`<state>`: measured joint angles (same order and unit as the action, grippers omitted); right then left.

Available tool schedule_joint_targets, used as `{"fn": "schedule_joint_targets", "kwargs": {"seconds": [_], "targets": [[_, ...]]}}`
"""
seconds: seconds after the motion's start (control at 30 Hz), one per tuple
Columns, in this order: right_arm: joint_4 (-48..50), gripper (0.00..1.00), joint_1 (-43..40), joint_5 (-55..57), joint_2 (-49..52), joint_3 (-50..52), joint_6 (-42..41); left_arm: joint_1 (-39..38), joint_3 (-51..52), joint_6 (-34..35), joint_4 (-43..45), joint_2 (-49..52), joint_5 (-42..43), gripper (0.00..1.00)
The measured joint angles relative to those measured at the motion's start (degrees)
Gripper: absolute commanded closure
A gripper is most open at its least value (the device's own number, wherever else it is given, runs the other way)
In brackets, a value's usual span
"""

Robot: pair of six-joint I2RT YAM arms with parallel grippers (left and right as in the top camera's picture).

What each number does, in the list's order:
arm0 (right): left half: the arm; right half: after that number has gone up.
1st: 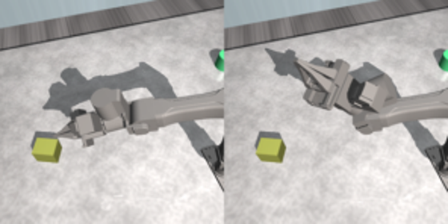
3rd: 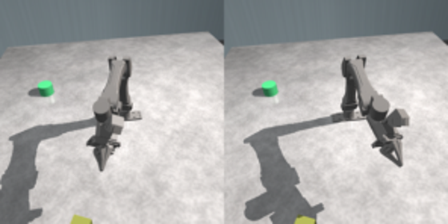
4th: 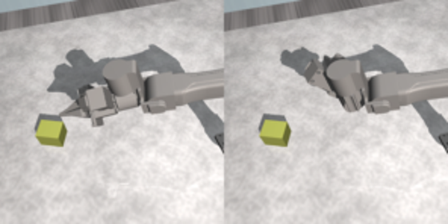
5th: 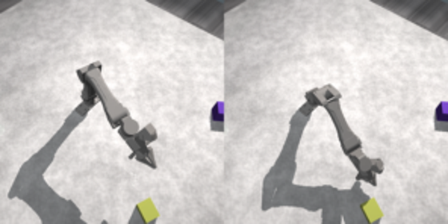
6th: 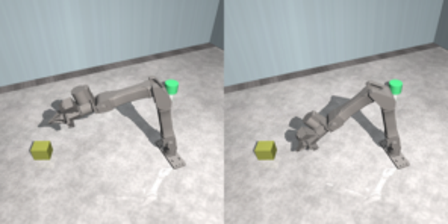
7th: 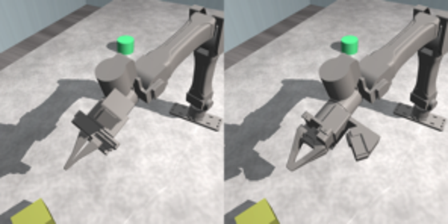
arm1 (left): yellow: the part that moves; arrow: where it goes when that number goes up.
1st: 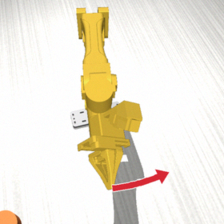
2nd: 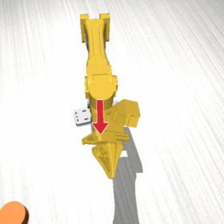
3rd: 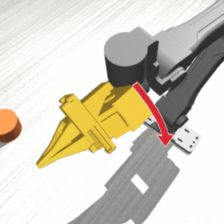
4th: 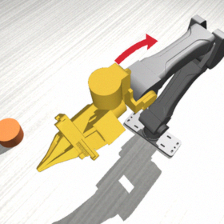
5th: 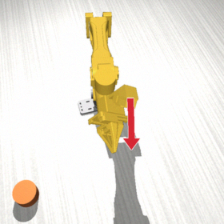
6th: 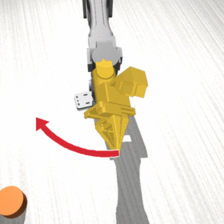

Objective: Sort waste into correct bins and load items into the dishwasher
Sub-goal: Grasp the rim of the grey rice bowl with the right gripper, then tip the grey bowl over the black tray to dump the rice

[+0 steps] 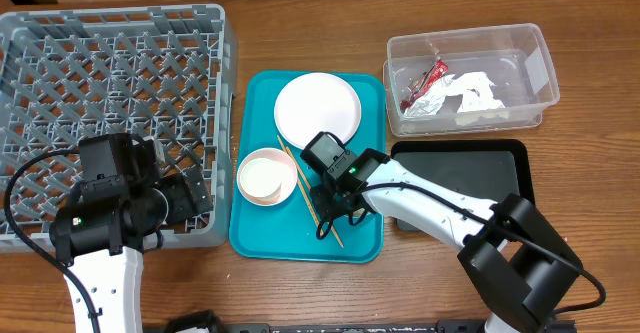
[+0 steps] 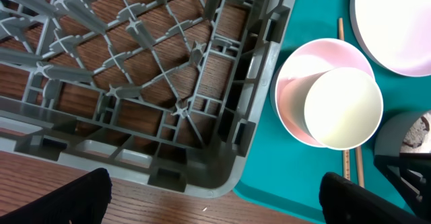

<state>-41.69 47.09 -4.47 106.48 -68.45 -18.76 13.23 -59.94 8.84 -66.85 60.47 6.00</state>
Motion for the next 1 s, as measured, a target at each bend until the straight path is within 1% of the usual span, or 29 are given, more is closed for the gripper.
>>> {"fn": "schedule_joint_targets", "kwargs": {"seconds": [0.13, 0.3, 0.6, 0.7, 0.83, 0.97, 1.0], "targets": [[0.02, 0.96, 0.02, 1.16, -0.20, -0.02, -0.33, 0.00, 0.00, 0.00, 0.00, 0.00, 0.00, 0.00], [-0.83, 0.96, 0.22, 2.36, -0.57, -0.37, -0.57, 0.00, 0.00, 0.00, 0.00, 0.00, 0.00, 0.00], [-11.41, 0.96, -1.70, 2.56, -0.87, -7.74, -2.71, 0.00, 0.00, 0.00, 0.00, 0.00, 0.00, 0.00], [-13.16, 0.96, -3.78, 2.97, -3.65, -9.68, -3.37, 0.00, 0.00, 0.00, 0.00, 0.00, -0.02, 0.00], [-14.60, 0.96, -8.74, 2.95, -11.39, -10.58, -4.39, 0.00, 0.00, 0.00, -0.02, 0.00, 0.00, 0.00], [-17.16, 0.96, -15.63, -1.05, -15.78, -11.43, -5.01, 0.00, 0.00, 0.00, 0.00, 0.00, 0.00, 0.00], [-18.23, 0.96, -18.99, -3.39, -15.96, -11.43, -5.18, 0.00, 0.00, 0.00, 0.00, 0.00, -0.02, 0.00]]}}
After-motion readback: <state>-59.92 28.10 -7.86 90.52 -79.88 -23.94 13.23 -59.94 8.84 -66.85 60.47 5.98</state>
